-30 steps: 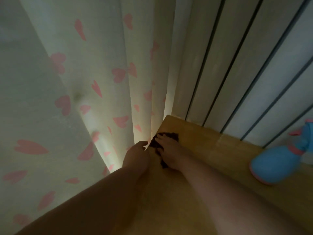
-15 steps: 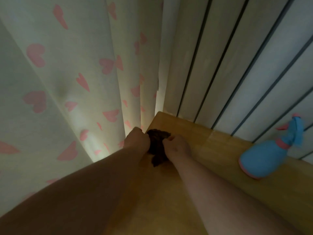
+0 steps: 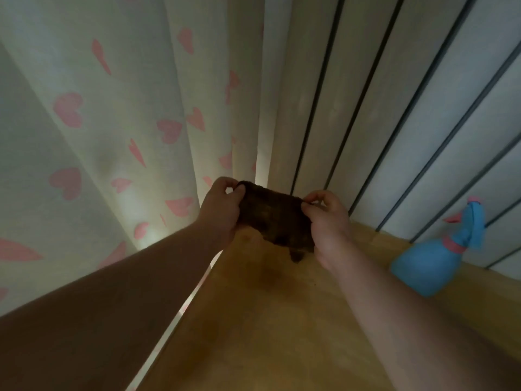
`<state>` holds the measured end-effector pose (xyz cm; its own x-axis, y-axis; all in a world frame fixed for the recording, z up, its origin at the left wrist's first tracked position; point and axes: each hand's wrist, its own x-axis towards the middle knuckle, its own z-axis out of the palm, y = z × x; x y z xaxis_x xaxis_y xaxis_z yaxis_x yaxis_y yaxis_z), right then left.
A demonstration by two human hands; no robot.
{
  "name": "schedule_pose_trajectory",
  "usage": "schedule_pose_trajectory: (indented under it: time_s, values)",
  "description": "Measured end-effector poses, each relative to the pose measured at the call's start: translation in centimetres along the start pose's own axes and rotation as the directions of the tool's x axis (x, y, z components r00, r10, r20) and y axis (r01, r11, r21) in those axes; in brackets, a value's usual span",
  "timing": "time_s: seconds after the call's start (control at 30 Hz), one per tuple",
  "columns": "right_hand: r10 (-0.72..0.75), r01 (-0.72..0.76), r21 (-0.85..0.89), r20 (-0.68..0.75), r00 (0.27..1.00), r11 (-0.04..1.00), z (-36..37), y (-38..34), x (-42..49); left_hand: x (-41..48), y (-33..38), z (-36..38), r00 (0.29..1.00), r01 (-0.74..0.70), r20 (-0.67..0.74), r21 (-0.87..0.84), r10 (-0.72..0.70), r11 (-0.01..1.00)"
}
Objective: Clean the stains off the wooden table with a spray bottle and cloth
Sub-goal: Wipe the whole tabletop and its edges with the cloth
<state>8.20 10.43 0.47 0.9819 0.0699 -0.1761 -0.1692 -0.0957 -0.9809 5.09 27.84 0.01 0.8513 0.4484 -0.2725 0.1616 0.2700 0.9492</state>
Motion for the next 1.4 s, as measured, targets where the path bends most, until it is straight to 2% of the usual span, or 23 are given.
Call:
schedule_pose_trajectory:
  time_s: [0.13, 0.2, 0.3, 0.37, 0.47, 0.53, 0.6, 0.67, 0.7, 0.77, 0.83, 0.9, 0.93, 0.97, 1.0, 1.07, 1.1, 1.17, 1.23, 1.27, 1.33, 1.4]
  values:
    - [0.162, -0.174, 0.252, 0.069, 0.984, 0.952, -0.6, -1.0, 0.2, 0.2, 1.9, 0.2, 0.987, 0.135, 0.094, -0.047, -0.130, 0.990]
    - [0.208, -0.233, 0.349, 0.107, 0.972, 0.908, -0.8, -1.2, -0.1, 0.1, 1.9, 0.0, 0.973, 0.165, 0.178, -0.103, -0.145, 0.981]
    - [0.245, -0.277, 0.433, 0.128, 0.961, 0.858, -0.7, -1.1, -0.5, -0.5, -0.2, -0.4, 0.954, 0.123, 0.290, -0.124, -0.083, 0.985]
    - [0.250, -0.280, 0.451, 0.126, 0.960, 0.847, -0.7, -0.7, -0.6, -1.0, -1.9, -0.2, 0.934, 0.155, 0.343, -0.145, -0.098, 0.977]
    - [0.215, -0.255, 0.461, 0.139, 0.967, 0.850, -1.0, -0.2, -0.6, -1.0, -3.5, 0.3, 0.946, 0.190, 0.289, -0.137, -0.144, 0.972]
    - [0.193, -0.225, 0.367, 0.121, 0.974, 0.903, -1.4, 0.2, -0.4, -0.9, -3.3, 0.4, 0.962, 0.204, 0.210, -0.125, -0.175, 0.971]
    - [0.177, -0.178, 0.053, 0.018, 0.984, 0.983, -2.0, 0.8, 0.1, -1.1, -2.5, 0.3, 0.970, 0.218, 0.123, -0.052, -0.210, 0.975]
    - [0.188, -0.195, -0.233, -0.054, 0.981, 0.953, -2.6, 1.0, 0.5, -1.2, -1.5, 0.1, 0.969, 0.239, 0.037, 0.146, -0.246, 0.960]
    - [0.205, -0.211, -0.298, -0.051, 0.977, 0.931, -2.9, 1.0, 0.6, -1.4, -1.1, 0.1, 0.958, 0.277, 0.005, 0.237, -0.287, 0.931]
    - [0.236, -0.230, -0.349, -0.028, 0.971, 0.908, -3.1, 0.5, 0.9, -1.4, -0.6, 0.0, 0.919, 0.383, -0.029, 0.298, -0.393, 0.874]
    - [0.276, -0.274, -0.288, -0.035, 0.960, 0.918, -2.8, -0.1, 1.4, -1.1, 0.1, 0.0, 0.896, 0.437, -0.027, 0.225, -0.442, 0.871]
    - [0.266, -0.281, -0.191, -0.097, 0.959, 0.941, -2.2, -0.1, 2.4, 0.0, 0.4, 0.2, 0.930, 0.362, -0.002, 0.175, -0.367, 0.915]
    - [0.222, -0.247, -0.211, -0.137, 0.965, 0.946, -2.1, 0.2, 2.8, 0.5, 0.2, 0.3, 0.953, 0.294, -0.004, 0.243, -0.302, 0.924]
    - [0.156, -0.201, -0.320, -0.159, 0.975, 0.926, -2.0, 0.6, 3.2, 0.6, -0.2, 0.5, 0.973, 0.221, -0.021, 0.353, -0.228, 0.909]
    - [0.089, -0.153, -0.456, -0.158, 0.983, 0.877, -1.8, 1.0, 3.3, 0.6, -0.6, 0.7, 0.989, 0.144, -0.042, 0.476, -0.141, 0.867]
    - [-0.008, -0.036, -0.637, -0.067, 0.998, 0.770, -1.4, 2.1, 2.4, -0.2, -2.0, 0.5, 0.999, -0.020, -0.017, 0.679, 0.042, 0.734]
    - [-0.031, 0.025, -0.687, 0.003, 1.000, 0.726, -1.1, 2.8, 1.9, -0.5, -2.8, 0.3, 0.991, -0.122, 0.056, 0.767, 0.124, 0.629]
    - [-0.077, 0.163, -0.778, 0.146, 0.986, 0.606, -0.4, 4.4, 1.3, -0.6, -4.8, 0.1, 0.942, -0.333, 0.282, 0.859, 0.185, 0.388]
    - [-0.076, 0.330, -0.836, 0.331, 0.941, 0.440, 0.3, 6.1, 1.4, 0.0, -6.8, 0.0, 0.858, -0.512, 0.497, 0.844, 0.126, 0.161]
    - [-0.039, 0.402, -0.847, 0.415, 0.909, 0.349, 0.6, 6.8, 1.6, 0.5, -7.7, -0.1, 0.828, -0.560, 0.555, 0.827, 0.074, 0.058]
    - [0.014, 0.480, -0.852, 0.494, 0.870, 0.211, 1.0, 8.1, 2.4, 1.5, -8.8, -0.2, 0.814, -0.579, 0.581, 0.809, -0.011, -0.099]
    - [0.006, 0.489, -0.862, 0.494, 0.870, 0.132, 1.4, 9.0, 3.4, 2.5, -9.0, -0.3, 0.822, -0.567, 0.567, 0.806, -0.050, -0.170]
